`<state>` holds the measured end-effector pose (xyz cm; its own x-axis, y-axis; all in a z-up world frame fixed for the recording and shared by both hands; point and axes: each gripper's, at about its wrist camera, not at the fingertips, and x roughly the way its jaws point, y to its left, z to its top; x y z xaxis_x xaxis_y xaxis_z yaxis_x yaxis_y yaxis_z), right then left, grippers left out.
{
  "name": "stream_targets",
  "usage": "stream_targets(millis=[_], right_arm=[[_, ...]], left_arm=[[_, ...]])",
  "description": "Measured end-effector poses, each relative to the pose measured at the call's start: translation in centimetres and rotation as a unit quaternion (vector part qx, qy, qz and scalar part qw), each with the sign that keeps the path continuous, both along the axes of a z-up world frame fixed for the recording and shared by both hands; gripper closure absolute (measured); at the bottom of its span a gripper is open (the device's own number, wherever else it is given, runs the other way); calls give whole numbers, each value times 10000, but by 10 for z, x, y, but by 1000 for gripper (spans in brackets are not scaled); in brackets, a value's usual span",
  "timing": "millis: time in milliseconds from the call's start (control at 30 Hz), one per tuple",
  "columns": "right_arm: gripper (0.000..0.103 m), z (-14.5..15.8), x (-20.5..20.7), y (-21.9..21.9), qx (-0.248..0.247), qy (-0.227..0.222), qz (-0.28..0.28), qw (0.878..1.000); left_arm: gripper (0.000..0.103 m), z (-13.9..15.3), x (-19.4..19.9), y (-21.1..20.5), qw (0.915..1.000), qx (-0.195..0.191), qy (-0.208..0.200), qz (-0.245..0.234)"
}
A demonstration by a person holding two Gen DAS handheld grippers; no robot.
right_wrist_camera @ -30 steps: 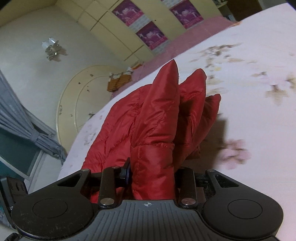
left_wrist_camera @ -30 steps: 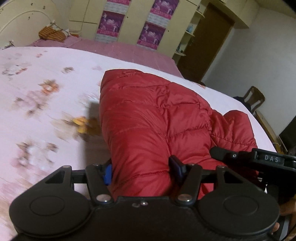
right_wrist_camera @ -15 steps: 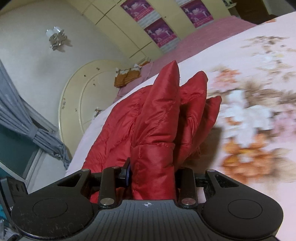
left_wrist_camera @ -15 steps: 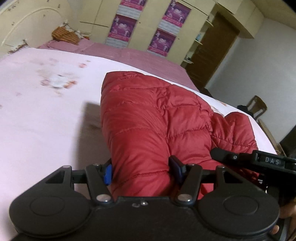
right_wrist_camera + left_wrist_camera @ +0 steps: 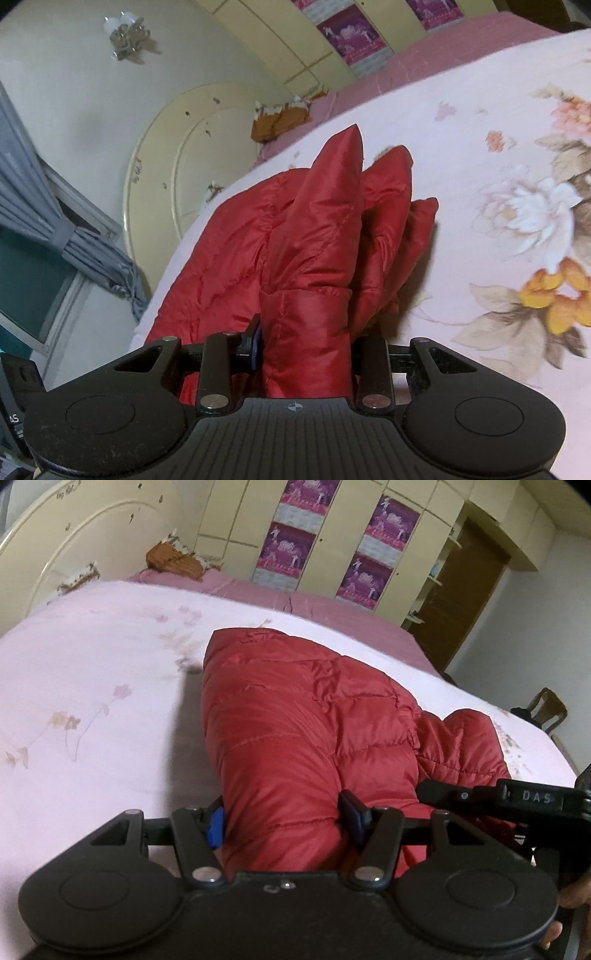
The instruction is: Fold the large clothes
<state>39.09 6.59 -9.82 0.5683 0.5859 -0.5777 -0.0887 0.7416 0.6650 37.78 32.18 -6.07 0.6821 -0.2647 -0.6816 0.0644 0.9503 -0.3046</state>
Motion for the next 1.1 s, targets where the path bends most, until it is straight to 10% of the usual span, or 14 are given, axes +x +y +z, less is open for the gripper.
stream_targets(millis=[633,733,800,1100], right_arm=[[39,37,-22,-12,-1492,-609,-803,9836],[46,51,-26,0,-1811,-948,-849,9752],[72,55,-23,9,-1967,-1047,-734,9721],[73,30,-2,39,-2300,-883,-441,9682]], left_arm=[[29,13,-6,13,9984,466,-298,-87],[29,24,-6,8,9971,566,-490,-150],[29,29,-3,6,9966,556,-585,-176],[31,11,40,1,9965,693,-462,-121]])
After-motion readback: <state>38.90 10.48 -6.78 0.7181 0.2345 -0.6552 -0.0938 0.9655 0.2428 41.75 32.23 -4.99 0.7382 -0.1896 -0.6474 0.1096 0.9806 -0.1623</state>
